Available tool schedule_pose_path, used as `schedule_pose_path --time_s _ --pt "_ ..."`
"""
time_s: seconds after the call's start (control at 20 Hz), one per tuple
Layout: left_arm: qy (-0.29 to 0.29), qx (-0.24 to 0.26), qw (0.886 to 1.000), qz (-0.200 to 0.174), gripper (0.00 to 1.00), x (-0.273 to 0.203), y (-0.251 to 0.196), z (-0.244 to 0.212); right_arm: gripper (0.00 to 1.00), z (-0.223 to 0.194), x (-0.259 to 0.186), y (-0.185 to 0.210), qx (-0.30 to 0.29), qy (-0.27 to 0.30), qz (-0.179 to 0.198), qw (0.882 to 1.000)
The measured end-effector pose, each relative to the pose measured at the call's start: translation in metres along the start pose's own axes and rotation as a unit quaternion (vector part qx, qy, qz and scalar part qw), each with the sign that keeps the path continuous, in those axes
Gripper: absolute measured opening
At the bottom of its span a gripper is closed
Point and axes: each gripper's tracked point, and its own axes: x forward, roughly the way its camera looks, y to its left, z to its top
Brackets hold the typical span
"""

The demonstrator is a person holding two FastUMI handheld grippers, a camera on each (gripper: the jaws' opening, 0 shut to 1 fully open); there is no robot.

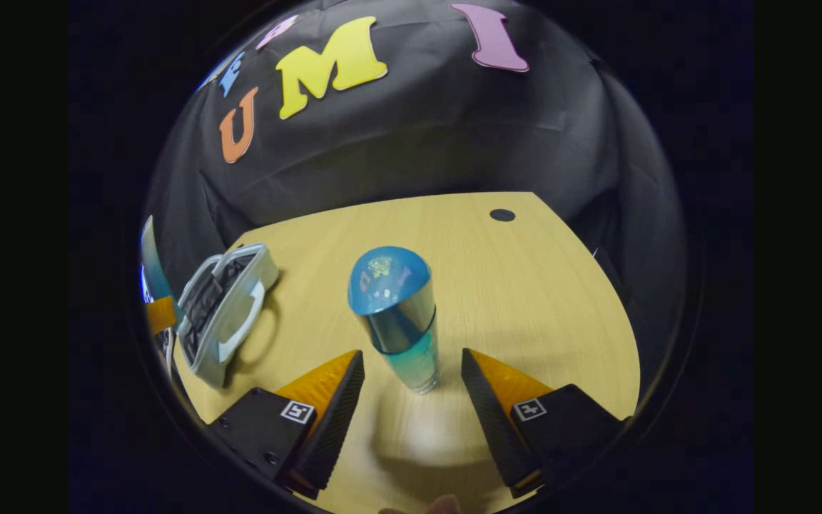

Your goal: First open the suitcase, pack the skin care products into it, and then close the suitcase.

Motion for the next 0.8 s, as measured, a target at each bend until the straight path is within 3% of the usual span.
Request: schedule_pose_path --time_s 0.05,0.1,0.25,0.35,0.6,0.8 --pt "-0.002 -0.002 1.0 0.009 0.37 -0.003 0.009 0.002 0.7 0.0 0.004 0.002 0.003 0.001 0.004 1.0" --pt "-0.003 -0.004 1.0 0.013 0.37 -0.006 0.017 0.004 0.65 0.0 0.005 0.002 0.001 0.003 0.002 1.0" --pt "-0.002 -0.013 1.0 0.023 0.37 -0.011 0.031 0.005 0.61 0.0 0.007 -0.002 -0.004 0.006 -0.007 1.0" --pt "0.001 -0.019 0.999 0.033 0.37 -0.014 0.047 0.005 0.41 0.001 0.012 -0.005 -0.01 0.007 -0.018 1.0" --pt "0.016 -0.04 0.998 0.051 0.37 -0.019 0.077 0.007 0.35 -0.001 0.009 -0.005 -0.027 0.019 -0.022 0.999" --pt "0.069 -0.08 0.994 0.036 0.37 -0.014 0.107 0.004 0.33 0.006 -0.004 0.003 -0.016 0.026 -0.001 1.0"
